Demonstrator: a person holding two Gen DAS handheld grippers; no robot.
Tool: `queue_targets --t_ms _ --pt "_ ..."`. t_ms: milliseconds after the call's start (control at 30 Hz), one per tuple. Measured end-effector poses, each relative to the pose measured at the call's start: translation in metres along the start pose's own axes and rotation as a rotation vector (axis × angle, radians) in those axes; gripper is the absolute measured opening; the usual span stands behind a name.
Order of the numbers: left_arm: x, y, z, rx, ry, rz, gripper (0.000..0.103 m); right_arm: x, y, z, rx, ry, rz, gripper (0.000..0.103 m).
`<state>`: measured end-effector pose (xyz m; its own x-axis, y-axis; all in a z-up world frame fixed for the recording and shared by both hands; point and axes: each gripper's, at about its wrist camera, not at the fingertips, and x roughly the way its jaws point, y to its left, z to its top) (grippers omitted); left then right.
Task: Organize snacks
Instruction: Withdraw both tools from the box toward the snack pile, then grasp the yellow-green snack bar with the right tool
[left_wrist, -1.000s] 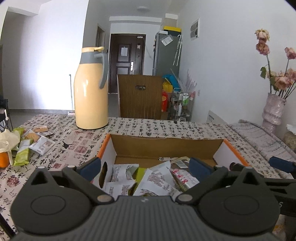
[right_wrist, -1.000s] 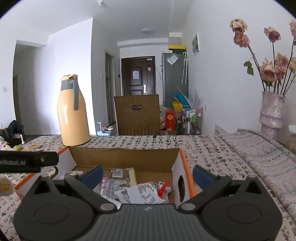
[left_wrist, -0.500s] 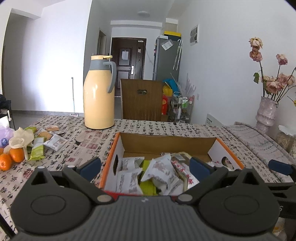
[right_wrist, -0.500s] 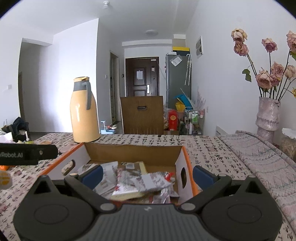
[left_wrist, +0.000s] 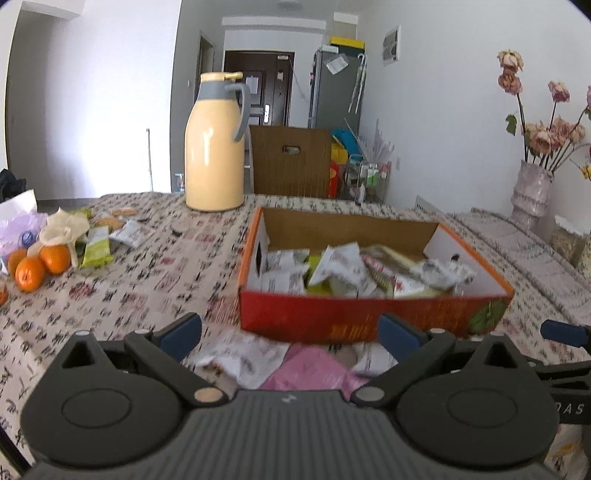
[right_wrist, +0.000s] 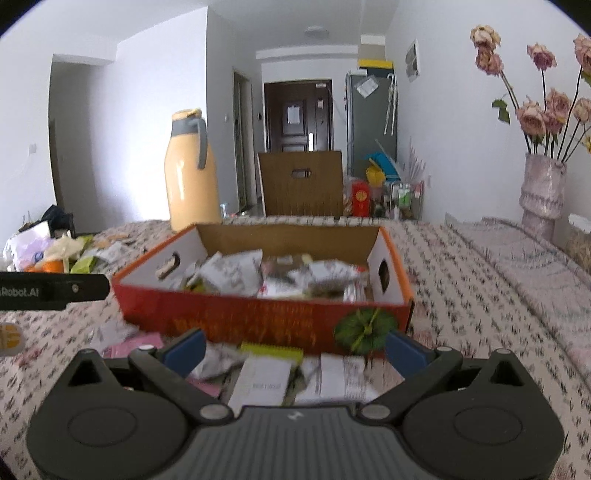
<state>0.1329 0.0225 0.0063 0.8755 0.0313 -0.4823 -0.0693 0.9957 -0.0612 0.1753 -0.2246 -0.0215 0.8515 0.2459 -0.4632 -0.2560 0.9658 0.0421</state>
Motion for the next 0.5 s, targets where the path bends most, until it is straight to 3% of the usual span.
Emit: queue_targets --t_ms 367,500 --pt "0.0 0.017 -0.039 0.016 0.085 -0.009 0.103 0.008 0.009 -0.038 0.007 0.133 0.01 0.103" --pt "-0.001 0.021 -0.041 0.002 0.089 -0.014 0.103 0.013 0.013 -0.039 0.02 0.154 0.017 0.084"
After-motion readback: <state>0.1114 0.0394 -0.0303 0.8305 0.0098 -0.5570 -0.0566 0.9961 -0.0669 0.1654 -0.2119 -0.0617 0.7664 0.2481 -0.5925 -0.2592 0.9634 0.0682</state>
